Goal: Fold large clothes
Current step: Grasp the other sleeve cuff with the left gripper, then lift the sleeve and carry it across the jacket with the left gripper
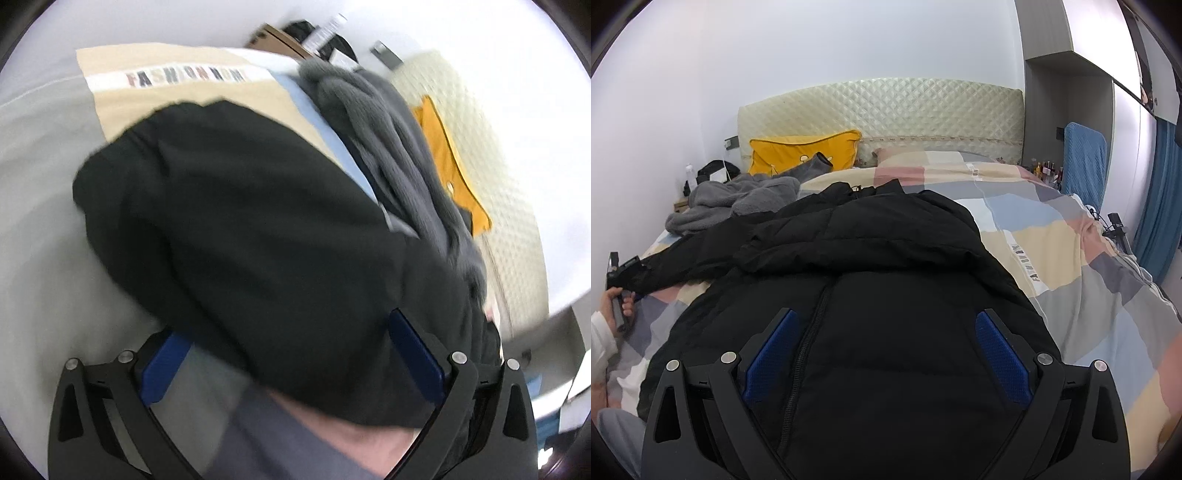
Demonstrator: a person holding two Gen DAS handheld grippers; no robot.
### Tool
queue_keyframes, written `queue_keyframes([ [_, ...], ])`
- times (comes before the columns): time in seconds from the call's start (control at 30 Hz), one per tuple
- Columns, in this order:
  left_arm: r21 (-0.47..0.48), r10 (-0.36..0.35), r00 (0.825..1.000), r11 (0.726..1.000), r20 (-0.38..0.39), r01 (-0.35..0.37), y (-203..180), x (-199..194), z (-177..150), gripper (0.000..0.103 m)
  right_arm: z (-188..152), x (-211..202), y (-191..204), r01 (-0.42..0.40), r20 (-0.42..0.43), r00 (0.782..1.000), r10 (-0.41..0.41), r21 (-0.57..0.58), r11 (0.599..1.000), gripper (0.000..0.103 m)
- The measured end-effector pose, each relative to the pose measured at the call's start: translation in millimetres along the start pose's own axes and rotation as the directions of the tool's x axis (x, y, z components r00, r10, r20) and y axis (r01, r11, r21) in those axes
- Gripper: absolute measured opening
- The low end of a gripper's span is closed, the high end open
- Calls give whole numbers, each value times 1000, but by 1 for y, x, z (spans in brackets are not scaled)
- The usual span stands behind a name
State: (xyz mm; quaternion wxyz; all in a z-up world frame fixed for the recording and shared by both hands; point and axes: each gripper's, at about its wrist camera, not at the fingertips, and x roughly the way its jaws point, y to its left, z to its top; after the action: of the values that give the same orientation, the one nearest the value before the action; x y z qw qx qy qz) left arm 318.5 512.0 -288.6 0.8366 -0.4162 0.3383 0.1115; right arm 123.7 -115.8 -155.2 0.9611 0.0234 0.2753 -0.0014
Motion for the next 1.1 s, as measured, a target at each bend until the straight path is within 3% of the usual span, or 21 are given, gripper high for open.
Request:
queue_keyframes([
  [0.17, -15, 57, 996, 998, 67, -56, 2, 2, 6, 99, -1, -3, 4, -25, -5, 1000, 25, -8, 1000, 97],
  [0.23, -25, 77, 993, 997, 91, -76, 5, 1, 11, 84, -1, -7, 5, -27, 3, 1000, 27, -15, 1000, 97],
  [0.3, -28, 75, 993, 997, 87, -73, 5, 3, 19, 53, -1, -9, 4, -26, 11, 1000, 26, -18, 999, 97],
  [0.33, -27, 73, 994, 997, 83, -71, 5, 2, 22, 47, -1, -10, 4, -28, 12, 1000, 28, -18, 999, 97],
  [0.4, -27, 54, 995, 998, 90, -51, 3, -4, 28, 26, -1, -11, 2, -35, 12, 999, 36, -13, 999, 97],
  [0.5, -39, 28, 991, 999, 130, -23, -5, -25, 34, 8, 0, -14, -2, -39, 22, 999, 39, -3, 999, 97],
  [0.7, 38, 40, 967, 998, 251, -51, -55, -70, 40, 4, 1, -26, -10, -40, 51, 998, 39, 16, 999, 97],
  [1.1, 190, 32, 946, 977, 323, -98, -154, -138, 35, 3, 5, -43, -17, -85, 84, 993, 87, -23, 996, 98],
])
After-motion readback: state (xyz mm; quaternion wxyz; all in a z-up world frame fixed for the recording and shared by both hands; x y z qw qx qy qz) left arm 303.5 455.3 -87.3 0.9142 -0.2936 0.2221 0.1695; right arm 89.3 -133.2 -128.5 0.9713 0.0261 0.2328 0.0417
